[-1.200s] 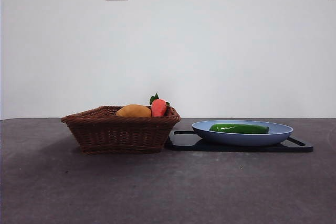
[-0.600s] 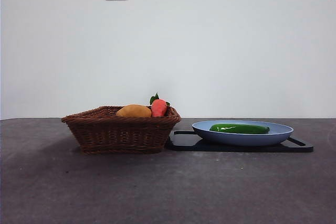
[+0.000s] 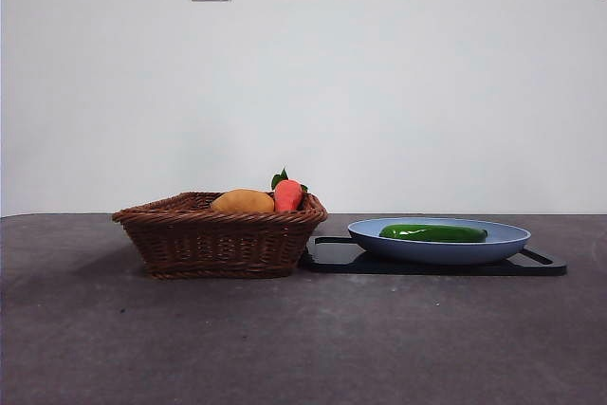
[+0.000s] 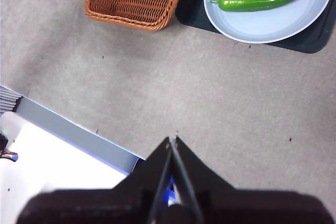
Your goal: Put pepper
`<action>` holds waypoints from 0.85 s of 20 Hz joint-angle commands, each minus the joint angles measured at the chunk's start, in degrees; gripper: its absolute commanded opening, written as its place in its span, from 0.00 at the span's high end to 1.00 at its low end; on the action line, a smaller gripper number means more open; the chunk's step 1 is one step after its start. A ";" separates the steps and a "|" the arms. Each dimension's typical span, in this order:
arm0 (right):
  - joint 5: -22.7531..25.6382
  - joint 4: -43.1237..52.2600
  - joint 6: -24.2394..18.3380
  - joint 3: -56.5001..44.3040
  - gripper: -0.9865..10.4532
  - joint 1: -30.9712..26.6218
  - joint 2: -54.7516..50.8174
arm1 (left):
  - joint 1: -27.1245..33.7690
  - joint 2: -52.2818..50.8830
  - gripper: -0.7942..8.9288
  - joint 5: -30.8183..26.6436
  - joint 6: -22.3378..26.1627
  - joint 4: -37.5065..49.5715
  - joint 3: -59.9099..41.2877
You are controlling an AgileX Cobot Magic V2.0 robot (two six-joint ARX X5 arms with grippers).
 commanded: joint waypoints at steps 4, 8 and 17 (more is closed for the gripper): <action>0.02 0.35 0.37 1.05 0.90 0.13 0.42 | 11.54 -14.84 0.91 0.13 0.52 22.67 -26.71; 0.00 0.35 0.37 1.05 0.90 0.13 0.42 | 14.29 -24.09 0.91 0.11 -2.93 28.02 -43.04; 0.00 0.35 0.37 1.05 0.90 0.13 0.42 | 14.53 -35.87 0.91 0.09 -10.16 27.93 -65.66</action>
